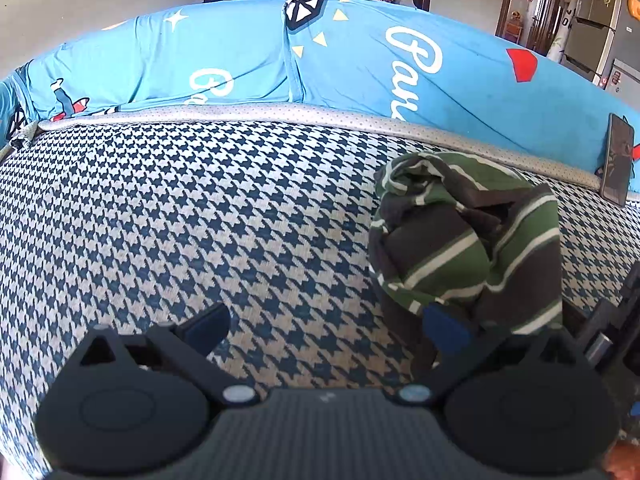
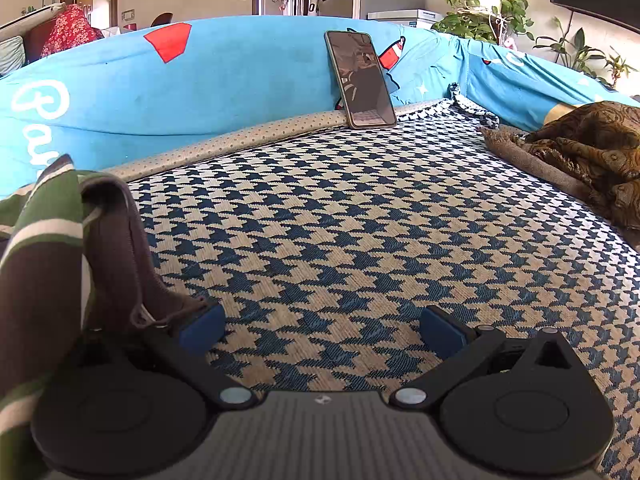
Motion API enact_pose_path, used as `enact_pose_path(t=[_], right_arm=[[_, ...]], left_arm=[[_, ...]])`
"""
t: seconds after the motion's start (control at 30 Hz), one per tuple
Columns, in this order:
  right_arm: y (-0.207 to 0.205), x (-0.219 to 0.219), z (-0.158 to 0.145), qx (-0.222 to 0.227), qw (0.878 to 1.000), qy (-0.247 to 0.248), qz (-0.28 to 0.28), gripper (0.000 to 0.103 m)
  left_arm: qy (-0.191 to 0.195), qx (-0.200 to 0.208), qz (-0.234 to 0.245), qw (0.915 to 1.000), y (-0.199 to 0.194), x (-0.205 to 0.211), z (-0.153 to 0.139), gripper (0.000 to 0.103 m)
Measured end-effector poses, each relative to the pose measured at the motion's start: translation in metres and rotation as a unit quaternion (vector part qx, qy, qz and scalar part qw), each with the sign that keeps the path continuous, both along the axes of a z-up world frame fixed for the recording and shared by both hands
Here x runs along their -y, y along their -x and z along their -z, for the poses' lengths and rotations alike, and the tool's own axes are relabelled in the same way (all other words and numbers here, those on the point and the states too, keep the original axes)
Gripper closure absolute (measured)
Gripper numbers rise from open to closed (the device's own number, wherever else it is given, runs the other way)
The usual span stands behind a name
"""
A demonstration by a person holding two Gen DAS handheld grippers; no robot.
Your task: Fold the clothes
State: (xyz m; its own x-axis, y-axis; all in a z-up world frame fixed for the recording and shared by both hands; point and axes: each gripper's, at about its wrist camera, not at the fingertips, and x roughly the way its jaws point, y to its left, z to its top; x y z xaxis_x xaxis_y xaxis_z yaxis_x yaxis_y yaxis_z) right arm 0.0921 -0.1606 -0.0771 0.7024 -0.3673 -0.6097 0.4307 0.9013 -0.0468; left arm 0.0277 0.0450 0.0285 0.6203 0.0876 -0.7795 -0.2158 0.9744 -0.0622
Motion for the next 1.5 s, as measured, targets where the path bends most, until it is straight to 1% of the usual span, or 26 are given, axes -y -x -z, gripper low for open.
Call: enact_pose_path(t=[0.13,0.23,0.3,0.4,0.5,0.57,0.6,0.67,0.73,0.8,0.9,1.03,1.13,1.2,1.27,1.33,1.37,1.4,1.43,1.47,1.5], right_arm=[[0.000,0.000,0.000,0.001,1.000,0.000,0.000,0.000],[0.000,0.002,-0.003,-0.011,1.000,0.002,-0.008,0.000],[0.002,0.010,-0.007,-0.030,0.999,-0.012,-0.032,0.000],[0.002,0.024,-0.014,-0.060,0.993,-0.022,-0.098,0.000],[0.005,0.044,-0.027,-0.050,0.988,-0.063,-0.129,0.000],[0.011,0.059,-0.040,-0.021,0.982,-0.106,-0.157,0.000],[0.012,0.063,-0.046,-0.009,0.976,-0.122,-0.177,0.000],[0.013,0.071,-0.058,0.014,0.963,-0.151,-0.221,0.000],[0.010,0.073,-0.067,0.021,0.956,-0.164,-0.244,0.000],[0.005,0.070,-0.069,0.019,0.950,-0.171,-0.259,0.000],[-0.002,0.064,-0.070,0.016,0.943,-0.182,-0.280,0.001],[-0.012,0.053,-0.067,0.003,0.929,-0.208,-0.307,0.002],[-0.015,0.041,-0.066,-0.007,0.924,-0.216,-0.316,0.003],[-0.015,0.031,-0.065,-0.017,0.922,-0.214,-0.323,0.005],[-0.015,0.020,-0.060,-0.031,0.920,-0.206,-0.332,0.009],[-0.014,0.008,-0.054,-0.047,0.918,-0.193,-0.343,0.024],[-0.013,0.003,-0.050,-0.055,0.917,-0.187,-0.349,0.027],[-0.013,-0.002,-0.047,-0.064,0.917,-0.179,-0.352,0.037],[-0.013,-0.005,-0.045,-0.066,0.917,-0.172,-0.353,0.044],[-0.012,-0.008,-0.044,-0.067,0.918,-0.167,-0.355,0.046],[-0.011,-0.009,-0.044,-0.065,0.918,-0.165,-0.354,0.053]], left_arm=[[-0.001,-0.002,-0.003,1.0000,-0.007,-0.005,0.002,0.000],[-0.010,-0.003,-0.001,0.9999,-0.012,-0.006,0.003,0.000],[-0.012,-0.002,0.000,0.9999,-0.015,-0.007,0.003,0.000],[-0.018,0.000,-0.003,0.9998,-0.019,-0.009,0.004,0.000],[-0.018,0.006,-0.002,0.9998,-0.023,-0.010,0.004,0.000],[-0.010,0.011,-0.002,0.9999,-0.026,-0.011,0.004,0.000],[-0.006,0.013,-0.003,0.9999,-0.028,-0.011,0.004,0.000],[0.003,0.016,-0.004,0.9999,-0.031,-0.010,0.005,0.000],[0.010,0.018,-0.004,0.9998,-0.034,-0.009,0.006,0.000],[0.013,0.021,-0.004,0.9997,-0.037,-0.007,0.007,0.000],[0.007,0.019,-0.008,0.9997,-0.043,-0.005,0.009,0.000],[0.023,0.016,-0.022,0.9994,-0.047,-0.009,0.011,0.000],[0.033,0.021,-0.035,0.9986,-0.045,-0.014,0.009,0.000],[0.031,0.022,-0.034,0.9987,-0.044,-0.014,0.009,0.000],[0.023,0.020,-0.035,0.9989,-0.044,-0.014,0.010,0.000],[0.021,0.019,-0.038,0.9989,-0.043,-0.015,0.010,0.000],[0.020,0.018,-0.038,0.9989,-0.043,-0.015,0.010,0.000],[0.020,0.017,-0.039,0.9989,-0.043,-0.015,0.011,0.000],[0.021,0.016,-0.039,0.9989,-0.043,-0.015,0.012,0.000],[0.021,0.016,-0.039,0.9989,-0.043,-0.015,0.012,0.000],[0.021,0.016,-0.039,0.9989,-0.043,-0.015,0.012,0.000]])
